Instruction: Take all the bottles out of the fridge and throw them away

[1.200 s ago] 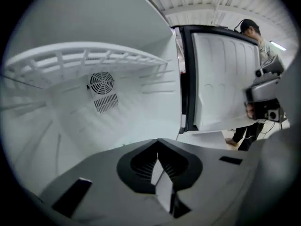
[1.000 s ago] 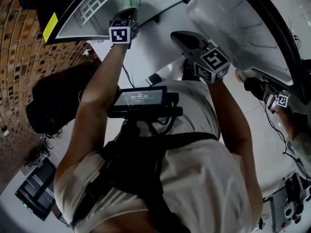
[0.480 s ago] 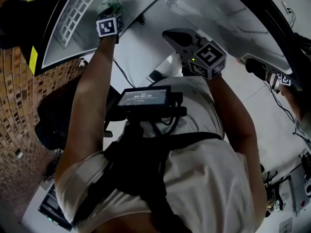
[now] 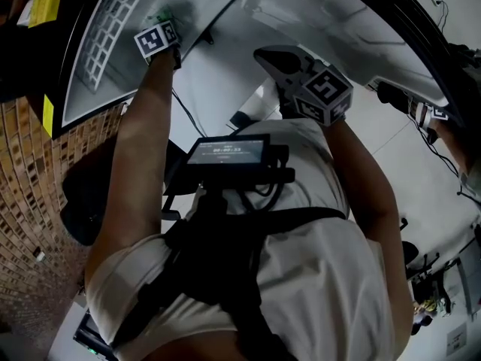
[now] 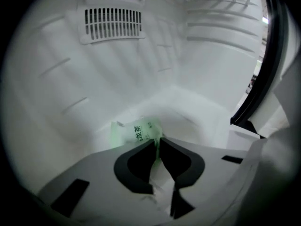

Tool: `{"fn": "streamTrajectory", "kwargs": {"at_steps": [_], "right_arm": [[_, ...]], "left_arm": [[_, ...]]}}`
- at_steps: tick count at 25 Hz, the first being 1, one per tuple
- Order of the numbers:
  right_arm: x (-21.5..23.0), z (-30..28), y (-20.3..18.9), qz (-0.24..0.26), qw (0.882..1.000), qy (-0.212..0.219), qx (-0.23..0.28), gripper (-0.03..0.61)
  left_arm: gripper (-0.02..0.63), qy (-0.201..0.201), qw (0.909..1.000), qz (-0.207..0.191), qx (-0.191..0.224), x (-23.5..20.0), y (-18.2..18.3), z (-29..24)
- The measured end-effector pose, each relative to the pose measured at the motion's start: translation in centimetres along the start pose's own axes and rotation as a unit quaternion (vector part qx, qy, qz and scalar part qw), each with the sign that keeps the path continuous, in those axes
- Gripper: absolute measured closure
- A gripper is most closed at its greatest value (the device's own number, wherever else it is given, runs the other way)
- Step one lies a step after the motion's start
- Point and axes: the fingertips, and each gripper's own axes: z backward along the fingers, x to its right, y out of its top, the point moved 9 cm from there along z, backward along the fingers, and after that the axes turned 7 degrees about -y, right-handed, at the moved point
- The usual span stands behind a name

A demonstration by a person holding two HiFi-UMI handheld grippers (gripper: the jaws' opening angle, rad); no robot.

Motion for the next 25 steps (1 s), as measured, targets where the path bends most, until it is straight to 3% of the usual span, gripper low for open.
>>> {"fn": "streamTrajectory", "kwargs": {"at_steps": [1, 4, 13, 19, 25], "right_arm": [[-0.1, -0.1, 0.2, -0.001, 1.000, 0.003, 0.005, 0.574], [-0.4, -0.6, 0.4, -0.003, 1.000, 0.012, 0.009, 0.573], [-1.4, -2.4, 0.6, 0.002, 0.998, 0.058, 0.010, 0.574], [-3.0, -3.5, 1.8, 0.030, 0.995, 0.092, 0.014, 0.574], [-3.1, -5.2, 1.2, 0.031, 0.993, 0.110, 0.026, 0.574]], "left_arm": [[0.576, 0.005, 0.9999, 0.010, -0.004, -0.2, -0.3, 0.2], [0.591, 0.005, 0.9996, 0.028, 0.002, -0.8, -1.1, 1.1], [0.594, -0.047, 0.9923, -0.044, 0.106, 4.6, -1.8, 8.2], [0.597, -0.080, 0.9759, -0.085, 0.185, 7.3, -3.3, 13.9], [0.595, -0.112, 0.9591, -0.084, 0.246, 8.3, -6.0, 18.0]]}}
